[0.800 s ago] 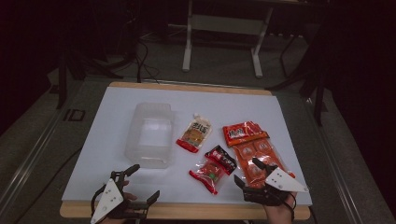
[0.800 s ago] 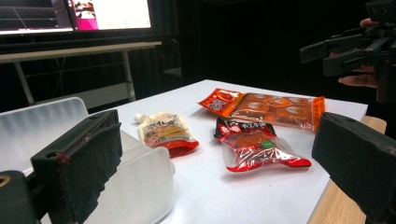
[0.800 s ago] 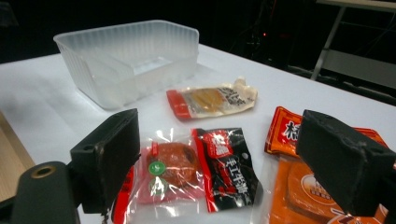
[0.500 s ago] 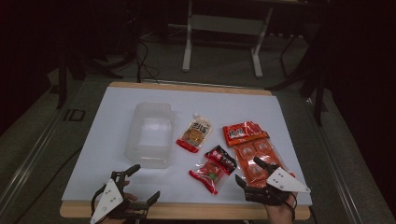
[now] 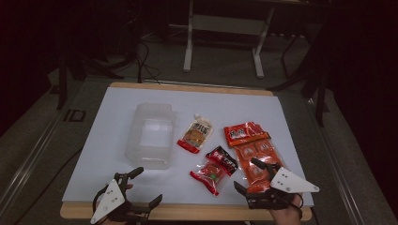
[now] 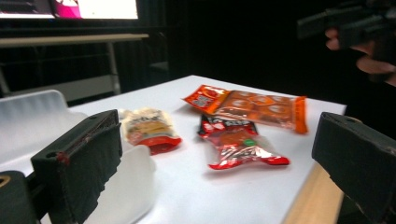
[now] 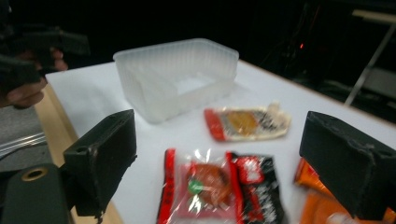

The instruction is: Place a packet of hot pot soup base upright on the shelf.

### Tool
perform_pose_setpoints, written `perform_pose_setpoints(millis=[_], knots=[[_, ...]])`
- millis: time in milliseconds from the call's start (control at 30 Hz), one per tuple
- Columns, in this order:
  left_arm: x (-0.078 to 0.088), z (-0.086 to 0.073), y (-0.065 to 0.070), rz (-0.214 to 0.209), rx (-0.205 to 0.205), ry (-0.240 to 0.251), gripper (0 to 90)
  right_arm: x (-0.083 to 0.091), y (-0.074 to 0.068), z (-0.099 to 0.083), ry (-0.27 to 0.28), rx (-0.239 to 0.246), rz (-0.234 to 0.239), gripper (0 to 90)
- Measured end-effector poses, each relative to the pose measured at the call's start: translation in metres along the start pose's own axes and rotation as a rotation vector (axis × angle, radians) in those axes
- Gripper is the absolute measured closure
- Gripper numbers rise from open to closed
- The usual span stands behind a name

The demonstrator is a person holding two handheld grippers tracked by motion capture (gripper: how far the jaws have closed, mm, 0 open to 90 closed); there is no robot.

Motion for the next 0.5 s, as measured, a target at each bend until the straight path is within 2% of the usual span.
perform_pose_setpoints(millis=[133, 167, 267, 433, 500], knots=[[0.002, 0.003, 0.002, -0.016, 0.016, 0.007, 2.1, 0.007, 0.008, 0.010, 0.017, 0.002, 0.002, 10.8], [0.004, 0.005, 0.002, -0.004, 0.002, 0.013, 1.8, 0.011, 0.013, 0.016, 0.027, 0.010, -0.008, 10.4], [0.006, 0.007, 0.002, 0.006, -0.005, 0.023, 1.6, 0.017, 0.019, 0.024, 0.048, 0.023, -0.033, 10.3], [0.007, 0.005, 0.000, 0.034, 0.009, 0.013, 1.6, 0.019, 0.030, 0.033, 0.058, 0.024, -0.063, 10.4], [0.006, 0.004, -0.002, 0.056, 0.002, 0.011, 1.6, 0.019, 0.041, 0.038, 0.064, 0.040, -0.091, 10.3]])
Point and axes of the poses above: each handheld gripper's, and its own axes: x roughly backward along the jaws, z roughly out of its top, y roughly to its right, the point moved 1 cm from there along -x, roughly forward along the jaws, and after that the axes turned 2 degrees about -z, right-handed, at the moved point
